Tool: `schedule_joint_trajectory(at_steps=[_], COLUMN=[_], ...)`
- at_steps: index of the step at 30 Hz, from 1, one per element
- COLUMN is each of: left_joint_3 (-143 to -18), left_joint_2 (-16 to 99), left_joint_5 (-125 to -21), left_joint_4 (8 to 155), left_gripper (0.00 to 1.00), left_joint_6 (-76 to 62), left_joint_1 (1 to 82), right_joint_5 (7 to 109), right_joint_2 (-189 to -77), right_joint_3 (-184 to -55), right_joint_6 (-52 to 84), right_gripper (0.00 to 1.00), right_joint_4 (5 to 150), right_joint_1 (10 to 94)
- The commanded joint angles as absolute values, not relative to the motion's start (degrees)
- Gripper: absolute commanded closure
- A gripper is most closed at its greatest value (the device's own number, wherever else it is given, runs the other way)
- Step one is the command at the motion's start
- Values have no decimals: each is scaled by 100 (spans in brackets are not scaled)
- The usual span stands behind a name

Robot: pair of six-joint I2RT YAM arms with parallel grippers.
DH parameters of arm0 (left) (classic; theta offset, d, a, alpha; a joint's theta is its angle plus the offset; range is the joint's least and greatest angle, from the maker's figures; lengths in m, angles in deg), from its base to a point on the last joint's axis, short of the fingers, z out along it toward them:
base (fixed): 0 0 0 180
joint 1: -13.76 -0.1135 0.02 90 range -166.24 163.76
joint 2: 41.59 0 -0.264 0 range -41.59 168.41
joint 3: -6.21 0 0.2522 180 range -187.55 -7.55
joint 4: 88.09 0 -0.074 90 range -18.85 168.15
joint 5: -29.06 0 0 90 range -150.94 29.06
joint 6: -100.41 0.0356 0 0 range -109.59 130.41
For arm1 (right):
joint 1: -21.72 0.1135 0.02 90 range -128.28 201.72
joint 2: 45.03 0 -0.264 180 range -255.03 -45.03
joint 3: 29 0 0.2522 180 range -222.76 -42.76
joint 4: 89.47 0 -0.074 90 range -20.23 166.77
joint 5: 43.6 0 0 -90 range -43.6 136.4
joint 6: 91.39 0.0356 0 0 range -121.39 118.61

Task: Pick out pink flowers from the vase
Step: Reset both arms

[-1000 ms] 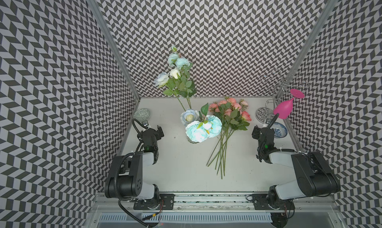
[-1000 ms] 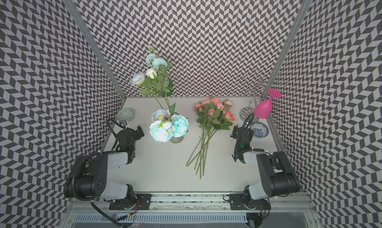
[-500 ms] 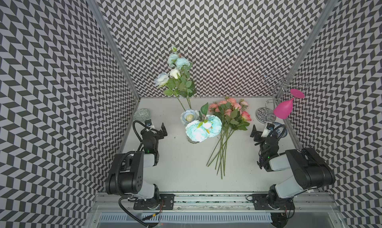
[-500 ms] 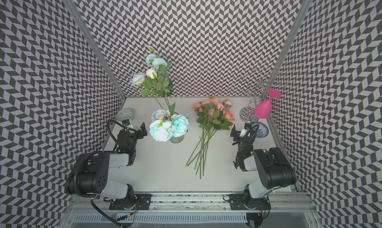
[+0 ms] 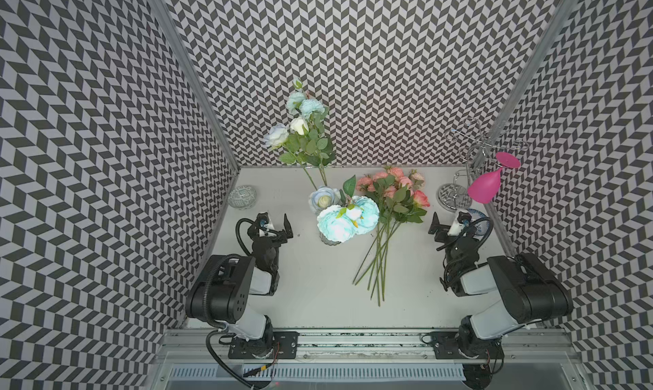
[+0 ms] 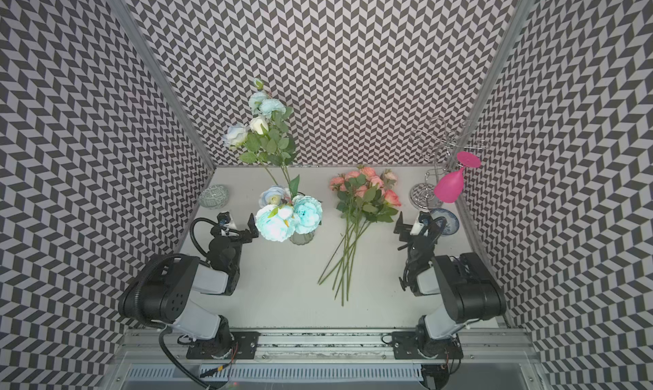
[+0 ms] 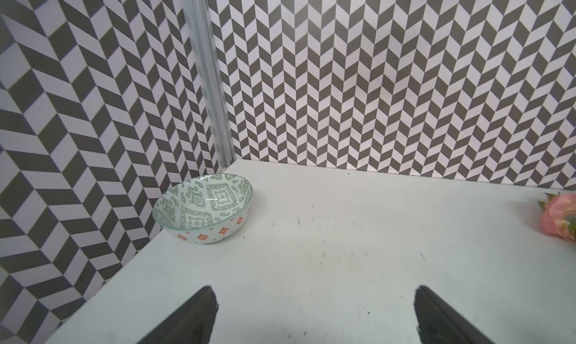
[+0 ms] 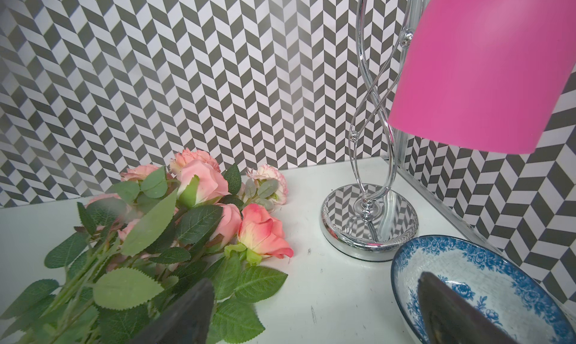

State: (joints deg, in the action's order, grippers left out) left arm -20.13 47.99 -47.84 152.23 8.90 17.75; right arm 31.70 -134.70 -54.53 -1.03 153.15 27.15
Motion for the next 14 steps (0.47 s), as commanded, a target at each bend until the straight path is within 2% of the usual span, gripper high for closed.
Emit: schedule_joint_trajectory(at_steps=[1, 7, 14], left_joint_3=[-2082, -2203, -2130], left_joint_2=[4753, 4810, 4778], left_joint_5=[-4550, -5027, -4858], left_joint_4=[15253, 15085, 15191], left_gripper=[0, 0, 0], left_joint_6=[960, 874, 947], left_joint_1=[1786, 1575, 1682], right_joint_5=[3203, 3227, 3252], right_joint_2=[-13520, -13521, -13520], right_joint_3=[-5408, -5405, -5405], right_joint_6=[-182, -181, -183], right_gripper=[0, 0, 0], right_joint_4=[15715, 15728, 15719], right_joint_1=[2687, 2677, 2673])
